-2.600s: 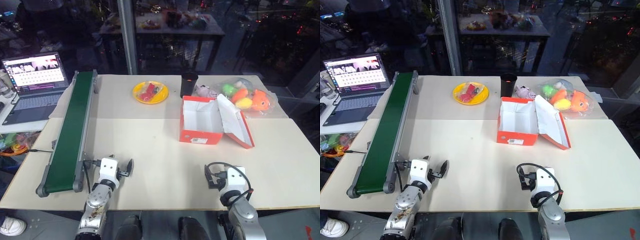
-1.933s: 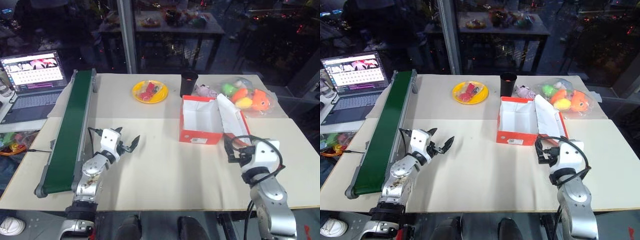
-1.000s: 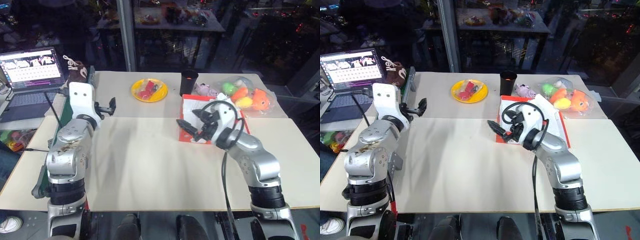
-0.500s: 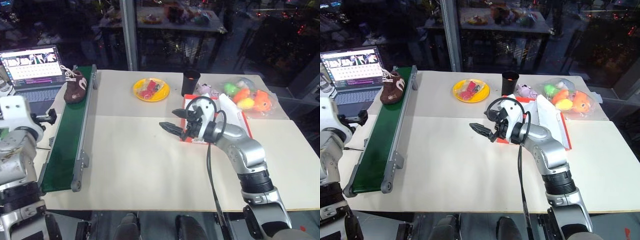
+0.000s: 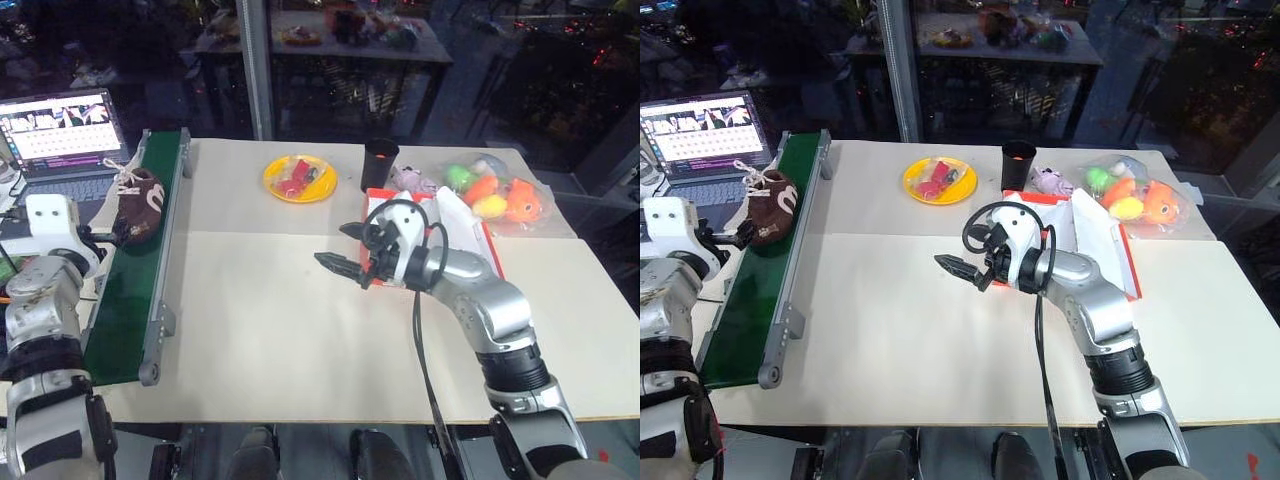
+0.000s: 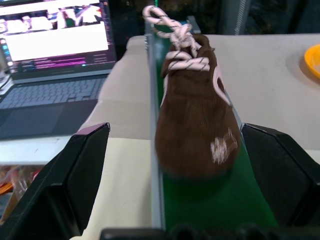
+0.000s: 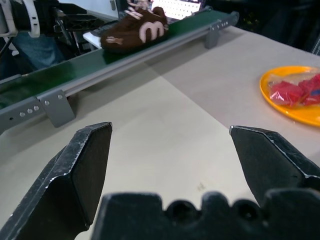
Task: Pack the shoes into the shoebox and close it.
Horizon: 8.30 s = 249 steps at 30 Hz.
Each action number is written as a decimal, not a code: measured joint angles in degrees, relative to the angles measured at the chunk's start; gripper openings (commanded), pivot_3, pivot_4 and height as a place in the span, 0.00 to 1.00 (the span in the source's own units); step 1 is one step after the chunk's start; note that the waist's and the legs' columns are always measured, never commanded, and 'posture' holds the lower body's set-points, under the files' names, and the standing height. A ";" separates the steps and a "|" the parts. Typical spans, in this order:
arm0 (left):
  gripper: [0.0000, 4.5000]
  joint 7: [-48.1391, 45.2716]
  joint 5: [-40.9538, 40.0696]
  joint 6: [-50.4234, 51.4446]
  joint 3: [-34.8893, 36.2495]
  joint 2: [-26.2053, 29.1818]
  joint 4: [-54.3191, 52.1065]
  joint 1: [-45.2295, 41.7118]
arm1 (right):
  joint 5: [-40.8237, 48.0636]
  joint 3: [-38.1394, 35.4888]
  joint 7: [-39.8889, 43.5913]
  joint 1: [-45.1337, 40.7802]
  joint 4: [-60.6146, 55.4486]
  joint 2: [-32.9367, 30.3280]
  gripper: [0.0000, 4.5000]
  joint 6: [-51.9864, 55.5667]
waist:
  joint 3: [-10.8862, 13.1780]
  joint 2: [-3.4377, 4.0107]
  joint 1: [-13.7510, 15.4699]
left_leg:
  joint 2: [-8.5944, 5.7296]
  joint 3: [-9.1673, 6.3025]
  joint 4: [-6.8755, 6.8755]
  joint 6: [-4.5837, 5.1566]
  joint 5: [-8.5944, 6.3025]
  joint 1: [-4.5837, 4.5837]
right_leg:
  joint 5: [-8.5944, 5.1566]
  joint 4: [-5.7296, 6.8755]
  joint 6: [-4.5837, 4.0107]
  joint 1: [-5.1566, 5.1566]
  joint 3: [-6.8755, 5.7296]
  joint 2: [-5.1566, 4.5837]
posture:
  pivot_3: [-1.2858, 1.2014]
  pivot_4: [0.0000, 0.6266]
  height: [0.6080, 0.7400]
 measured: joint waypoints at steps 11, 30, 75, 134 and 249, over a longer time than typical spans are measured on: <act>0.58 -4.23 0.43 0.04 -3.85 0.58 12.78 -5.70 | 0.04 -0.01 -1.33 0.66 -1.61 -1.40 1.00 2.26 | 0.00 -0.01 -0.04 | 0.00 0.00 0.05 -0.01 0.01 0.03 | -0.01 0.21 0.00 -0.03 -0.01 0.01 | 0.52 0.24 0.97; 0.08 2.59 -12.36 18.99 -6.39 -15.44 -26.60 -10.48 | 15.57 -16.97 -16.66 -7.17 -1.31 12.23 1.00 18.42 | 0.06 -0.27 0.68 | 0.02 -0.02 0.26 -0.03 0.29 -0.31 | -0.05 0.69 0.02 -0.24 -0.04 -0.03 | 0.52 0.24 0.97; 1.00 10.63 -21.84 34.06 -13.40 -28.14 -43.46 -11.20 | 22.59 -21.52 -42.41 -14.48 14.57 1.91 0.06 13.56 | 0.21 -0.03 -1.30 | -0.08 -0.14 0.24 0.10 0.34 -0.29 | -0.21 0.59 0.21 -0.26 0.10 0.01 | 0.52 0.24 0.97; 1.00 17.67 -8.15 30.31 -6.68 -16.63 -52.89 15.33 | 7.97 -7.38 5.95 -3.21 -1.30 -5.23 0.98 11.57 | 0.41 0.17 -0.60 | -0.08 -0.13 0.29 0.08 0.30 -0.07 | -0.36 0.68 0.07 -0.14 0.21 0.07 | 0.52 0.24 0.97; 0.81 0.34 -21.90 32.39 -21.55 -28.93 -46.93 -5.12 | 38.78 -32.23 -37.94 -15.16 12.57 17.73 0.10 19.76 | 0.70 -0.11 -0.52 | -0.02 -0.17 0.18 0.11 0.44 -0.30 | -0.04 0.67 0.02 -0.23 0.08 0.09 | 0.52 0.24 0.97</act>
